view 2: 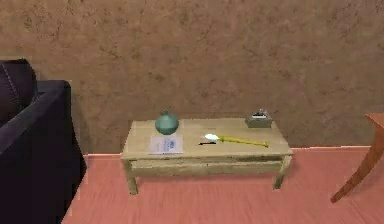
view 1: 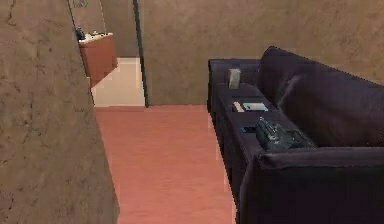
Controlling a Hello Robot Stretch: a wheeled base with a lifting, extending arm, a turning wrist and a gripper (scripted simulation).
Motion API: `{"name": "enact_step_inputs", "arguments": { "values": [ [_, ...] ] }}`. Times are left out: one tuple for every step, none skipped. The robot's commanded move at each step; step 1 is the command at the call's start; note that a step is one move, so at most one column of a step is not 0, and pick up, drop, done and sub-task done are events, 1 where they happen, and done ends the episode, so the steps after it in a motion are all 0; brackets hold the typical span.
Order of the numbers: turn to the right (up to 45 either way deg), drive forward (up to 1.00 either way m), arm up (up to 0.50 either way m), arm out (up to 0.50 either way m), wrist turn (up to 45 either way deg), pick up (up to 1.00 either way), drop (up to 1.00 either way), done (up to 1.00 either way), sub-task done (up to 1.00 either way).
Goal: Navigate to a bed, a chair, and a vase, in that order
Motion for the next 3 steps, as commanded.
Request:
{"name": "enact_step_inputs", "arguments": {
  "values": [
    [0.0, 1.0, 0.0, 0.0, 0.0, 0.0, 0.0, 0.0, 0.0],
    [-6.0, 0.0, 0.0, 0.0, 0.0, 0.0, 0.0, 0.0, 0.0],
    [0.0, 0.5, 0.0, 0.0, 0.0, 0.0, 0.0, 0.0, 0.0]
  ]
}}
